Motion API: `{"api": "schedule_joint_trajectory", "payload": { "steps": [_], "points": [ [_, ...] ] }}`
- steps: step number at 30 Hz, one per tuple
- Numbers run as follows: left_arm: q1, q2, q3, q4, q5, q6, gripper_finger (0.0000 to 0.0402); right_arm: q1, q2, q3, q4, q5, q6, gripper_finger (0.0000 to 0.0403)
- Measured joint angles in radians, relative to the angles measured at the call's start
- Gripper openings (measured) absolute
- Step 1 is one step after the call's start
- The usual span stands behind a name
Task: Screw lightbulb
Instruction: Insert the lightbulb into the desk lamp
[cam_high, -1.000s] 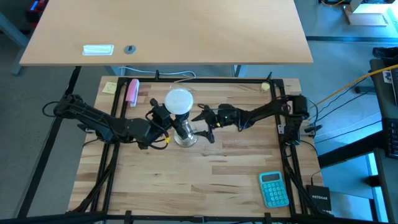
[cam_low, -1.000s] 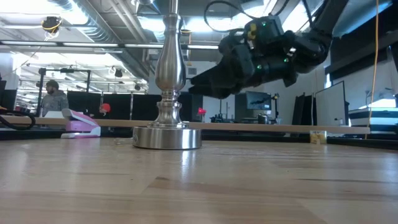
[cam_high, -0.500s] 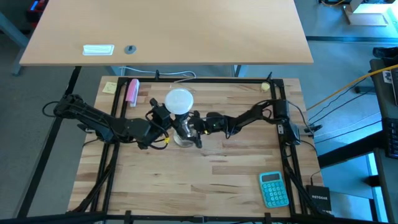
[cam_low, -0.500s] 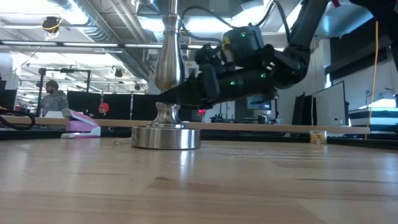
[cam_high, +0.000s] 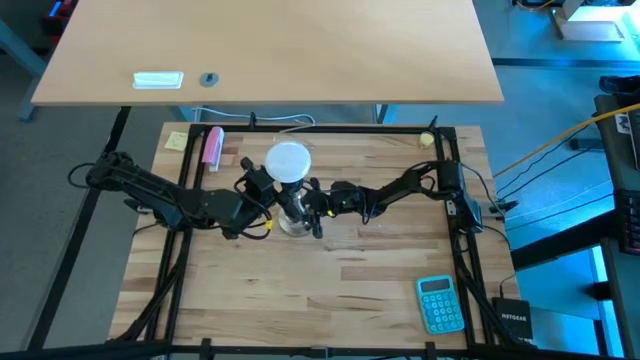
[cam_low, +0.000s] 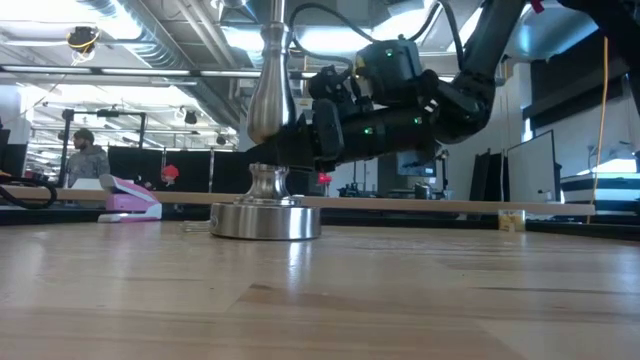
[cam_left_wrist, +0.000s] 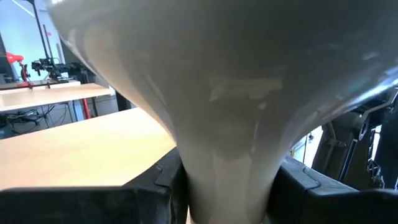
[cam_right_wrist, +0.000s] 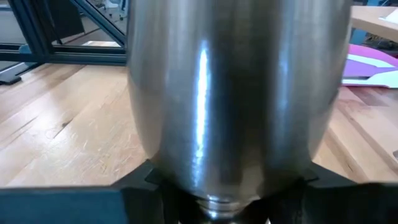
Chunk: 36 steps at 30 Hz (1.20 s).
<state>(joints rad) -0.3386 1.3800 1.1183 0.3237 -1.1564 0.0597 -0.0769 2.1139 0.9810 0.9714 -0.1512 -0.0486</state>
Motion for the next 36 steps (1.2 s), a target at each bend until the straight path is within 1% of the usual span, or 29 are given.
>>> {"api": "schedule_joint_trajectory", "payload": {
  "steps": [2,5,10,14,18,23,26,30,34,36],
  "points": [
    [0.0,0.0,0.0,-0.001,0.006,-0.001,0.014,0.0,-0.003,0.0,0.004,-0.003,0.0,0.0162],
    [0.001,-0.001,0.0,0.0,0.037,-0.005,0.0134,-0.001,-0.029,-0.003,-0.023,-0.04,0.0,0.0162],
    [-0.002,-0.015,0.0,0.001,0.052,-0.004,0.0131,-0.002,-0.085,-0.005,-0.114,-0.113,0.023,0.0162],
    [-0.001,-0.037,-0.001,-0.001,0.148,-0.002,0.0131,0.005,-0.108,-0.005,-0.141,-0.234,0.03,0.0162],
    [-0.001,-0.063,0.0,0.004,0.241,0.0,0.0131,0.019,-0.148,-0.005,-0.177,-0.329,0.033,0.0162],
    [0.001,-0.082,0.0,0.008,0.388,0.002,0.0131,0.039,-0.192,-0.005,-0.225,-0.435,0.032,0.0162],
    [0.017,-0.083,0.0,0.009,0.5,0.002,0.0131,0.05,-0.21,-0.005,-0.246,-0.495,0.029,0.0162],
    [0.062,-0.084,0.001,-0.013,0.71,-0.028,0.0131,0.07,-0.215,-0.005,-0.253,-0.559,0.027,0.0162],
    [0.114,-0.084,0.002,-0.037,0.903,-0.057,0.0131,0.106,-0.215,-0.005,-0.263,-0.572,0.027,0.0162],
    [0.142,-0.084,0.002,-0.037,1.028,-0.049,0.0131,0.124,-0.215,-0.004,-0.263,-0.578,0.026,0.0162]
  ]
}}
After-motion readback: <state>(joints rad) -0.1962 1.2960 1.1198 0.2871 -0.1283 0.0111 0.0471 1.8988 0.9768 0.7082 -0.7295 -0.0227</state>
